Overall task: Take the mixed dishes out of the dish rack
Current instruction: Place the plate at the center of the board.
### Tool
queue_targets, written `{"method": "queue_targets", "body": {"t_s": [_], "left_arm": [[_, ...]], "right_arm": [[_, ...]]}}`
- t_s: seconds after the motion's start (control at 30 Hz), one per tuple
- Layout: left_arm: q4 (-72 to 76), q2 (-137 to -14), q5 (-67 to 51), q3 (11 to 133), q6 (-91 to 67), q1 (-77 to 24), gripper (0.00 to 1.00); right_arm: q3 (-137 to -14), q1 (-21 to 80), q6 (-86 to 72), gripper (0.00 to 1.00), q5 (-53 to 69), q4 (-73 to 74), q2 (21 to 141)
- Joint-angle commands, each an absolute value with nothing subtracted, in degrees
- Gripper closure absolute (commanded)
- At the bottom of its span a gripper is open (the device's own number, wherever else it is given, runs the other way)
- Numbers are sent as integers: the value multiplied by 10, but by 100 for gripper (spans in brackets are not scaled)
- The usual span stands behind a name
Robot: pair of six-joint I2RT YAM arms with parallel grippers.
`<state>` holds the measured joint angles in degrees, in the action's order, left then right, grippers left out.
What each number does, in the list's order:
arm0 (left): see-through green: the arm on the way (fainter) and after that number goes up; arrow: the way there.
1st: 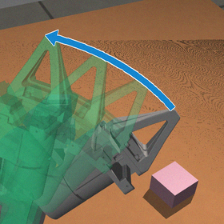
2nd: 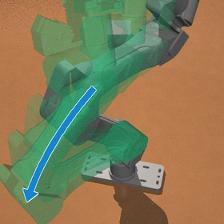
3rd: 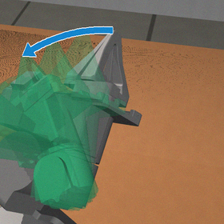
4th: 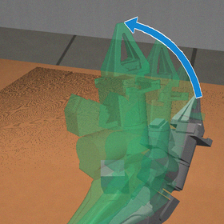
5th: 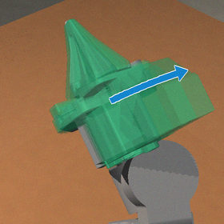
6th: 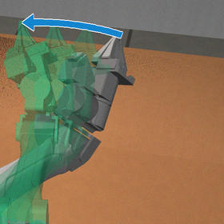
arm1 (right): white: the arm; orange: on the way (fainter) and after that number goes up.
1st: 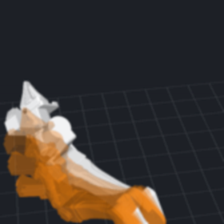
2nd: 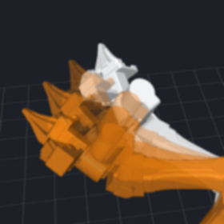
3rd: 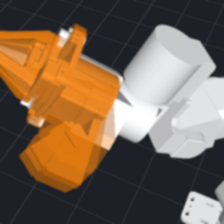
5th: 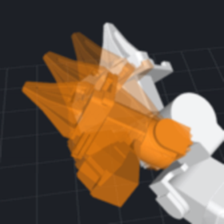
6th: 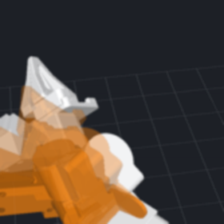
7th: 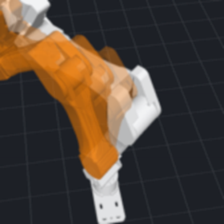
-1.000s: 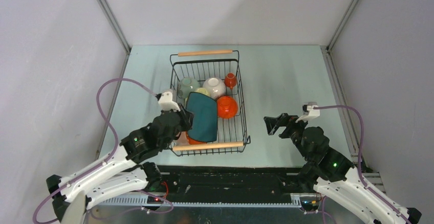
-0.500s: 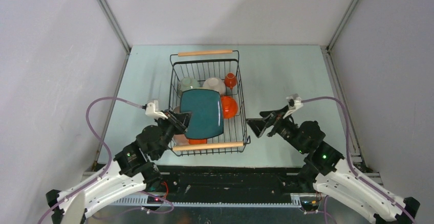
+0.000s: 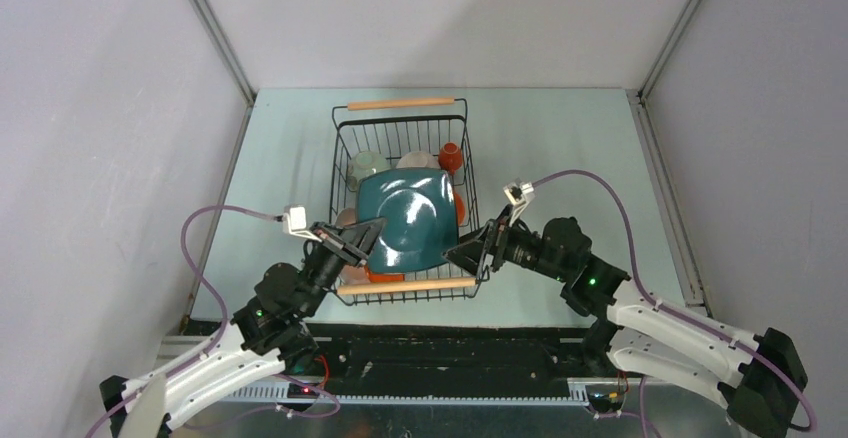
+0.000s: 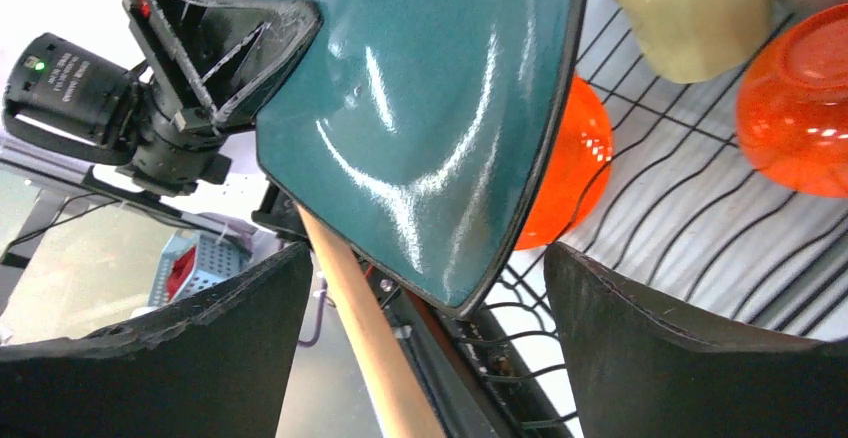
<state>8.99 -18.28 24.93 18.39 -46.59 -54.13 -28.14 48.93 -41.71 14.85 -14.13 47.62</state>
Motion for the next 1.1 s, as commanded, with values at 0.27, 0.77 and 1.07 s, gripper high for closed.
{"method": "queue_targets", "body": {"t_s": [0.27,0.77,1.07], "left_arm": [[281,-160,236,175,-542,-541,100],[299,-193,231,166,-593,-541,100],[240,-204,237,187,-582,-541,64]], "right_arm": [[-306,527,-488,24,122,-268,517],[-237,555,-576,57,31,-402,502],[-235,558,-560,100,19,-390,482]]}}
